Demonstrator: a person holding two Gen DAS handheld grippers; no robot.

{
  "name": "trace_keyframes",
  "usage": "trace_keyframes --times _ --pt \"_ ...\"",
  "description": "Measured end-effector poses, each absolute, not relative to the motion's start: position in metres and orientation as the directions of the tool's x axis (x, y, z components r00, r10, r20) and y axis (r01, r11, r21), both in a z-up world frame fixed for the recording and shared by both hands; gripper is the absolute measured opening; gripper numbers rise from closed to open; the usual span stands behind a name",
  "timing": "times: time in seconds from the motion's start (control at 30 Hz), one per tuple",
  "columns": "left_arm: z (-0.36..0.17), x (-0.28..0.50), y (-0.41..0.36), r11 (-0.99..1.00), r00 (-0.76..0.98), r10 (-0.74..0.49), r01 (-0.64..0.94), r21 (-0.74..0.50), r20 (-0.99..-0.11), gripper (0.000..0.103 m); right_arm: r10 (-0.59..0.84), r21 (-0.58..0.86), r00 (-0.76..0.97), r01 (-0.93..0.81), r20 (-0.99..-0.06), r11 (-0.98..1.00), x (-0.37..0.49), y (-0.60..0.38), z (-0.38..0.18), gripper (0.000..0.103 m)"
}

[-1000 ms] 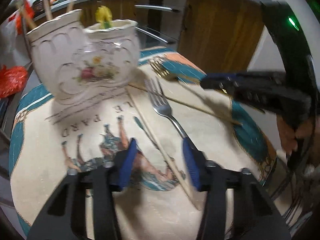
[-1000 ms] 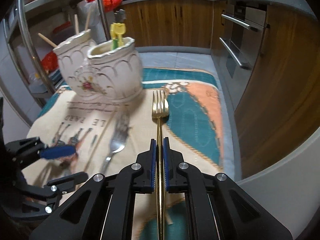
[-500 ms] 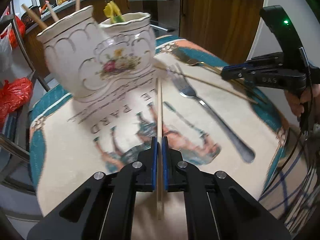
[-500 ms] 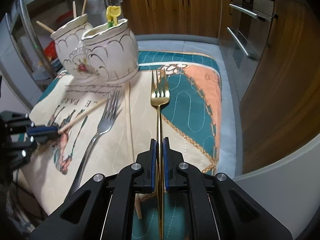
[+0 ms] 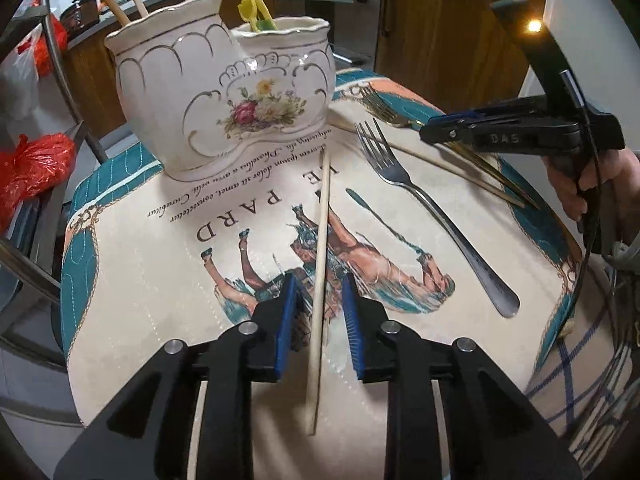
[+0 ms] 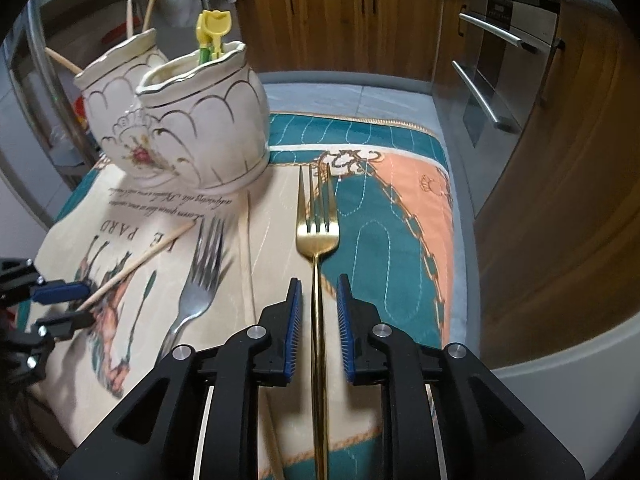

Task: Organize utensils
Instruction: 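Grasp the gold fork with the right tool while the left tool grasps a wooden chopstick, then drop the gold fork into the short holder while the left tool drops the chopstick into the tall holder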

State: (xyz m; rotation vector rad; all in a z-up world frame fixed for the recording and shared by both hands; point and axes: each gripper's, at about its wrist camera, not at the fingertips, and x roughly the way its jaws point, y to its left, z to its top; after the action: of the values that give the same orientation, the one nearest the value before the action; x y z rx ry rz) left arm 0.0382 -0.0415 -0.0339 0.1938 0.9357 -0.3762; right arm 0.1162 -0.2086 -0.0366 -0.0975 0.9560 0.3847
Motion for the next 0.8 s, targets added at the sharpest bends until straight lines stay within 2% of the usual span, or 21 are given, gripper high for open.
trace_keyframes --times 0.03,0.1,0.13,0.17,0.33,0.57,0.8 --pt "-0.034 0.038 -0.041 0.921 0.541 -0.233 0.39 -0.005 -0.808 0.023 0.278 0.089 0.52 -0.358 -0.807 0.929 0.118 -0.209 -0.037 0.017" --pt "-0.034 0.04 -0.04 0.927 0.555 -0.231 0.376 -0.006 -0.799 0.014 0.285 0.097 0.525 -0.356 -0.802 0.929 0.12 -0.209 -0.037 0.006" --pt "-0.034 0.039 -0.039 0.928 0.561 -0.226 0.374 -0.001 -0.797 0.007 0.288 0.101 0.526 -0.356 -0.8 0.929 0.121 -0.208 -0.038 0.006" --pt "-0.036 0.042 -0.04 0.928 0.563 -0.231 0.373 -0.005 -0.794 0.006 0.289 0.101 0.529 -0.355 -0.798 0.929 0.121 -0.208 -0.037 0.006" --pt "-0.034 0.044 -0.035 0.925 0.571 -0.256 0.38 -0.025 -0.78 0.005 0.307 0.105 0.548 -0.369 -0.778 0.923 0.114 -0.208 -0.031 0.006" --pt "-0.012 0.035 -0.025 0.921 0.623 -0.291 0.388 -0.036 -0.726 0.005 0.36 0.114 0.642 -0.391 -0.677 0.913 0.088 -0.214 0.003 0.006" --pt "0.018 0.024 -0.016 0.915 0.715 -0.34 0.401 -0.04 -0.611 0.005 0.408 0.124 0.726 -0.412 -0.554 0.903 0.062 -0.219 0.037 0.006"
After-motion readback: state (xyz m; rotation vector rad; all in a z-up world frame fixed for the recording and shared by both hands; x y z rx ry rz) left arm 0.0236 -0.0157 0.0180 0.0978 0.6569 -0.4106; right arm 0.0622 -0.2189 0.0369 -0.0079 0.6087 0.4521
